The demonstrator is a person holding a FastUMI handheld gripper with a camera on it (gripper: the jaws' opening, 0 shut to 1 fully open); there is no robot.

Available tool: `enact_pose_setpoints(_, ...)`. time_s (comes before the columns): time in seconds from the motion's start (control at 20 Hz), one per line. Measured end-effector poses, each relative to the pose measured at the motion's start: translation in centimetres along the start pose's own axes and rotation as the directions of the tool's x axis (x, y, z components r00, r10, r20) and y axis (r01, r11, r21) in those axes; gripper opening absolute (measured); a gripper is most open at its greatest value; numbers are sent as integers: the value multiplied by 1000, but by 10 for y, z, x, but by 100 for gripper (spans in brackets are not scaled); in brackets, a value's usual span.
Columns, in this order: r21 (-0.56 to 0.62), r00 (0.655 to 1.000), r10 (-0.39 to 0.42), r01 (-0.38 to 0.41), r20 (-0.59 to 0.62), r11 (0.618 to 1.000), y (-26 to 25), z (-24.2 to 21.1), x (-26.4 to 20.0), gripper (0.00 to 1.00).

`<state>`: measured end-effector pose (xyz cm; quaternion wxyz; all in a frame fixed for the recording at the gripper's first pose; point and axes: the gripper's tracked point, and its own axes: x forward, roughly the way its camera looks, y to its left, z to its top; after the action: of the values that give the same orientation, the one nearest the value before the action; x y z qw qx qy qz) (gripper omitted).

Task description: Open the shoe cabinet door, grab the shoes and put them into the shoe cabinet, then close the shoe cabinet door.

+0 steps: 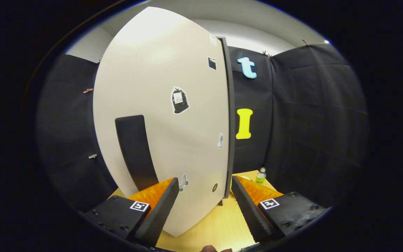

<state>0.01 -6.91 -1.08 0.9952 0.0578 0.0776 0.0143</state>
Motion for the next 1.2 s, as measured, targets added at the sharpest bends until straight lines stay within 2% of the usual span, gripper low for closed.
enact_pose_setpoints(0.35,-57,999,24,-22,39,998,26,12,9,98)
enact_pose_setpoints(1.2,-44,999,-11,13,47,999,15,15,9,98)
